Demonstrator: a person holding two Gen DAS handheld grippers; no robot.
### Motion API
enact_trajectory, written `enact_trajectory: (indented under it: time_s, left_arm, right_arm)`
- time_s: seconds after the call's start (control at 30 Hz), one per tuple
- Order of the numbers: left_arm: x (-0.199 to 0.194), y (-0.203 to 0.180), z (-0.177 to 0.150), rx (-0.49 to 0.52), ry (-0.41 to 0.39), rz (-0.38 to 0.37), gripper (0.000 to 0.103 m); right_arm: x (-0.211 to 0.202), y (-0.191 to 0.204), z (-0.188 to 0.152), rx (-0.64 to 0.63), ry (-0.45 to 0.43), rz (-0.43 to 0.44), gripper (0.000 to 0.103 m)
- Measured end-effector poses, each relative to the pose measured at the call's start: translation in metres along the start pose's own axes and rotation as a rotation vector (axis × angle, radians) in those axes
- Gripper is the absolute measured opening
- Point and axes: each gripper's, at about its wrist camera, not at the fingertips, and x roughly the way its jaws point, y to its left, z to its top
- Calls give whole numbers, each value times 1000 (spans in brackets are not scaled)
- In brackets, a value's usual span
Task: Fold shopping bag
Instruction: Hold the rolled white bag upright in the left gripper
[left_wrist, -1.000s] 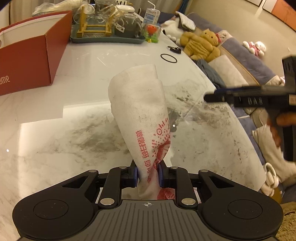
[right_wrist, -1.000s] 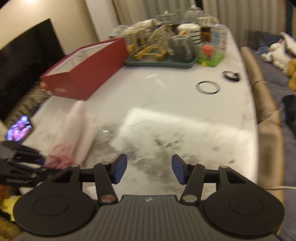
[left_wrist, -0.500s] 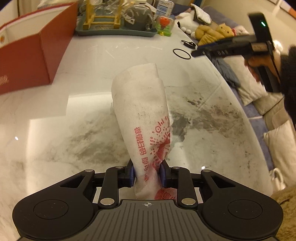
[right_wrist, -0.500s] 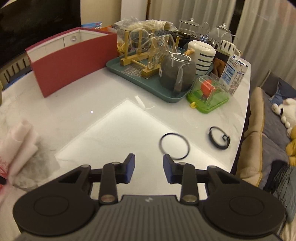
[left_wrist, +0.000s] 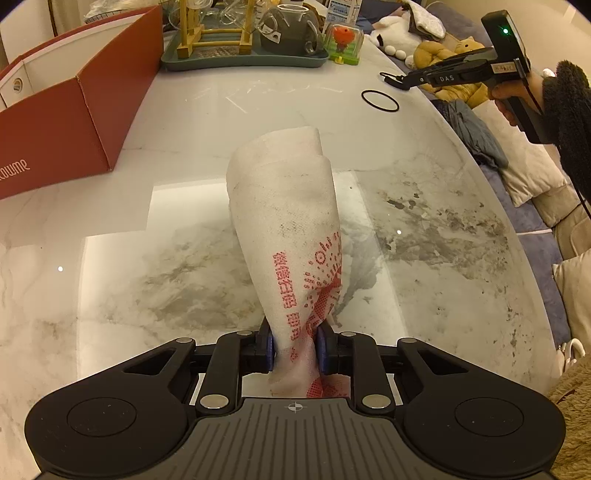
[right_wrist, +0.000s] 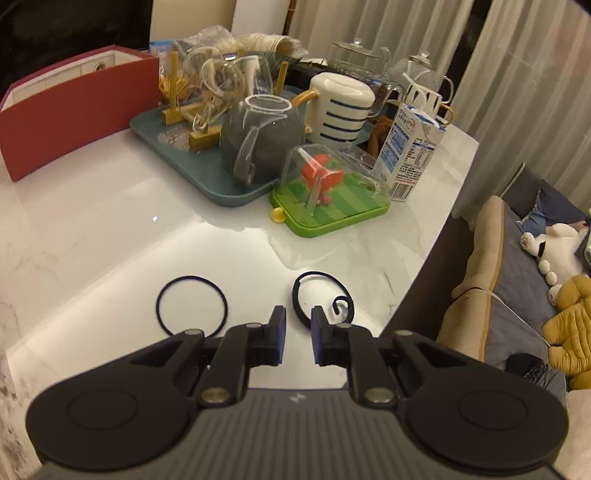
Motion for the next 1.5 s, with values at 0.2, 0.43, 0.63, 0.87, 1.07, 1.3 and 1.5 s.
enact_trajectory:
  time_s: [0.2,0.43,0.63,0.87,1.07,1.3,1.5]
  left_arm:
    - [3,-1,2,-8,9,-3,22]
    - [4,-4,2,-8,8,11,22]
    - [4,-5,3,-13,13,22,22]
    - [5,-7,2,-24,5,34,22]
    - [4,-8,-1,-35,-9,42,22]
    - [3,-4,-5,-30,-29,20,22]
    - [0,-2,-12,2,-52,13,22]
  right_arm:
    - [5,8,19,-9,-5,103,14]
    - [-9,78,8,-231,-55,50,17]
    - [4,63,2,-140,21,223,18]
    - [10,64,12,-124,84,286,10]
    - [11,68,17,-156,121,280,0]
    - [-33,98,-2,19,33,488,0]
    - [-77,126,-3,189,-76,656,0]
